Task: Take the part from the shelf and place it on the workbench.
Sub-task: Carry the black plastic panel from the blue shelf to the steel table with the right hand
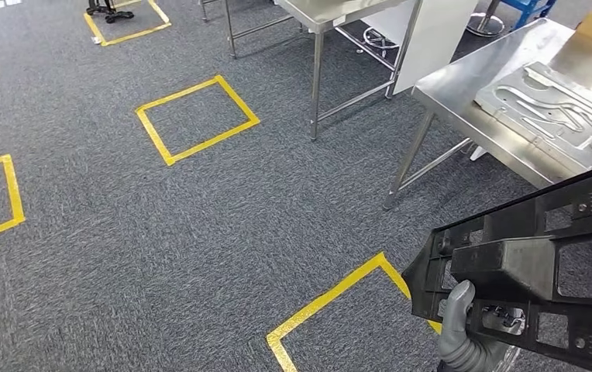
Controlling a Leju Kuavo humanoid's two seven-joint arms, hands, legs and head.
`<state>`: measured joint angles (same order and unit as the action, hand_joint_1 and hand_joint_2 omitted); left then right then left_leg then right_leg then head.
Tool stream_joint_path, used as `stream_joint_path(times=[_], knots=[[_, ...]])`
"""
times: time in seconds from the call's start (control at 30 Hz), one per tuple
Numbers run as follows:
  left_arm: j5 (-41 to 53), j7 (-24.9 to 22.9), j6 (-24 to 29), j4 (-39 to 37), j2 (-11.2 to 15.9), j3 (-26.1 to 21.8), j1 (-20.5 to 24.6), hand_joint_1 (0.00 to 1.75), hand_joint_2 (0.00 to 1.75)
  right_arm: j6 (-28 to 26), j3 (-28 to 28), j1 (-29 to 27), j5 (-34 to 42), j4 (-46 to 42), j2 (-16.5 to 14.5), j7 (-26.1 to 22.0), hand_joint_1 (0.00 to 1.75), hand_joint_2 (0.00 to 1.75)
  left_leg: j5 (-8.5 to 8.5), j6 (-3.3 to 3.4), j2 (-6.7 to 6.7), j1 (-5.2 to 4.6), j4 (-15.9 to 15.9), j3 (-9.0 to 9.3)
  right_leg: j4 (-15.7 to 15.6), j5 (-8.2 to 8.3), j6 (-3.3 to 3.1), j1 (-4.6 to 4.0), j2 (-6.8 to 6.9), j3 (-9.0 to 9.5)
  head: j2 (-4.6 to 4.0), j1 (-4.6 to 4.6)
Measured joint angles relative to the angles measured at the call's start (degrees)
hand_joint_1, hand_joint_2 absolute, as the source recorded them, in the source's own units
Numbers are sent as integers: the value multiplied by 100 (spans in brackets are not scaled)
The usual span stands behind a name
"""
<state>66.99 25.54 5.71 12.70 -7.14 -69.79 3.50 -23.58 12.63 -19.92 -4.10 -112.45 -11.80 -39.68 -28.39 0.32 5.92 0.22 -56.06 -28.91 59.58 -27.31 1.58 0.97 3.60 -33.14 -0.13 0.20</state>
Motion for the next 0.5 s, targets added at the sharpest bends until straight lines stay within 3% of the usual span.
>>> stream_joint_path(times=[0.03, 0.1, 0.13, 0.2, 0.27, 0.33, 0.37, 0.4, 0.43, 0.5], knots=[[23, 8, 16, 0, -3, 3, 7, 0, 0, -2, -3, 5, 2, 0, 1, 9, 175, 175, -25, -33, 48, -16, -17, 14, -132, 16, -33, -14, 46, 66, 0, -3], [60, 27, 7, 0, -13, 10, 30, 0, 0, -7, -12, 7, 4, -1, 5, 34, 175, 175, -54, -86, 145, -24, -29, 42, -142, 6, -102, -27, -58, 48, 1, -9], [74, 35, -8, 0, -20, 14, 49, 0, 0, -7, -19, 3, 4, -2, 7, 46, 175, 175, -82, -120, 109, -10, -51, 49, -147, 12, -132, -20, -120, 43, 1, -8], [95, 45, -32, 0, -36, 20, 68, 0, 0, -7, -26, 14, 9, -4, 9, 62, 175, 175, -294, -174, -162, 26, -325, -47, -163, 32, -203, 0, -247, 40, 0, -20], [100, 49, -38, 0, -43, 21, 49, 0, 0, -7, -27, 31, 15, -3, 9, 67, 175, 175, -690, -193, -466, 42, -1050, -373, -164, 43, -247, 8, -376, 29, 0, -32], [101, 49, -38, 0, -52, 22, 19, 0, 0, -7, -29, 31, 19, -1, 10, 71, 175, 175, -902, -191, -531, 42, -1716, -704, -149, 47, -257, -1, -545, 18, 0, -33], [101, 49, -38, 0, -57, 22, 9, 0, 0, -7, -31, 30, 21, -1, 11, 72, 175, 175, -835, -182, -540, 42, -1771, -752, -136, 47, -257, -5, -640, 17, 0, -33], [101, 49, -38, 0, -60, 22, 5, 0, 0, -7, -31, 30, 21, -1, 11, 74, 175, 175, -649, -165, -561, 43, -1573, -686, -123, 45, -255, -6, -735, 19, 0, -33], [101, 49, -38, 0, -60, 22, 6, 0, 0, -7, -30, 30, 21, -1, 11, 74, 175, 175, -403, -143, -622, 44, -1199, -540, -110, 42, -249, -5, -827, 22, 0, -33], [99, 51, -39, 0, -59, 22, 3, 0, 0, -6, -30, 35, 21, -1, 11, 74, 175, 175, -84, -97, -907, 53, -466, -254, -82, 40, -215, -2, -989, 3, 0, -31]])
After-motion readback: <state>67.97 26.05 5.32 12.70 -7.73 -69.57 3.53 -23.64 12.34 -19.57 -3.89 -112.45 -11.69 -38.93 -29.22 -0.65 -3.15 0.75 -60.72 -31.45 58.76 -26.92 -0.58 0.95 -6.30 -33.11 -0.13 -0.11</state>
